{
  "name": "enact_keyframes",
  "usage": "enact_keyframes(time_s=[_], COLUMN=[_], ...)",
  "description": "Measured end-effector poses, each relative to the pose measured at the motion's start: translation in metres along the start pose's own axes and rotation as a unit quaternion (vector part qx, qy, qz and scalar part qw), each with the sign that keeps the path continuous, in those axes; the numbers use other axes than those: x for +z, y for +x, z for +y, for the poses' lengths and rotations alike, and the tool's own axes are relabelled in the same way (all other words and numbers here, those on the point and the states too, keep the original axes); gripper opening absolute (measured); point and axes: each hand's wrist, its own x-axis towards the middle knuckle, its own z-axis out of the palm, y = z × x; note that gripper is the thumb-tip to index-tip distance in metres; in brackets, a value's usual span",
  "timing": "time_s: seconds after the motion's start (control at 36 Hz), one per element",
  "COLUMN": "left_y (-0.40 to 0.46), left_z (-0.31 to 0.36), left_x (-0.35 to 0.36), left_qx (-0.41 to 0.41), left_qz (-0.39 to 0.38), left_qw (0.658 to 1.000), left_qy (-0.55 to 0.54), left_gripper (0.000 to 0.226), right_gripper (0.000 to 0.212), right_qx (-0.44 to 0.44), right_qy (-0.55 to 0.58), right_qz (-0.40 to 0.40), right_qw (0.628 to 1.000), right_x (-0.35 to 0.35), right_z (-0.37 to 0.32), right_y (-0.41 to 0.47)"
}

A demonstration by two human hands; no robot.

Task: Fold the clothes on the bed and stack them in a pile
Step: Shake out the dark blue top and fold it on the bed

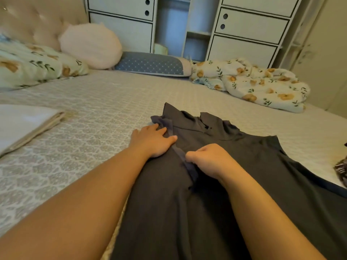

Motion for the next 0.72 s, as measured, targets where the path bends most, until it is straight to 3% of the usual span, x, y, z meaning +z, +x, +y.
enact_keyframes(time_s=[0.08, 0.19, 0.31, 0.47, 0.58, 0.67, 0.72], left_y=[0.005, 0.008, 0.01, 0.005, 0.01, 0.013, 0.016], left_z=[0.0, -0.003, -0.005, -0.009, -0.009, -0.007, -0.009], left_x=[0.002, -0.003, -0.006, -0.007, -0.005, -0.004, -0.004], left_qx=[-0.003, 0.01, 0.012, 0.059, 0.043, 0.031, 0.023], left_qz=[-0.007, 0.004, 0.01, 0.019, 0.023, 0.013, 0.01], left_qw=[1.0, 0.999, 0.997, 0.993, 0.997, 0.999, 0.999], left_qy=[-0.021, -0.034, -0.078, -0.096, -0.065, -0.035, -0.03], left_gripper=[0.062, 0.047, 0.05, 0.056, 0.056, 0.06, 0.06], right_gripper=[0.024, 0.036, 0.046, 0.024, 0.037, 0.023, 0.012], right_qx=[-0.007, -0.03, -0.034, -0.036, 0.001, 0.057, 0.061], right_qy=[-0.03, -0.04, -0.007, 0.008, 0.044, 0.066, 0.021], right_qz=[-0.008, -0.002, -0.014, -0.04, -0.046, -0.124, -0.146], right_qw=[0.999, 0.999, 0.999, 0.999, 0.998, 0.989, 0.987], right_x=[0.001, 0.01, 0.02, 0.019, 0.004, -0.001, 0.0], right_z=[0.001, -0.001, -0.007, -0.01, -0.009, -0.01, -0.01], right_y=[-0.002, -0.001, -0.002, -0.006, -0.002, -0.002, -0.003])
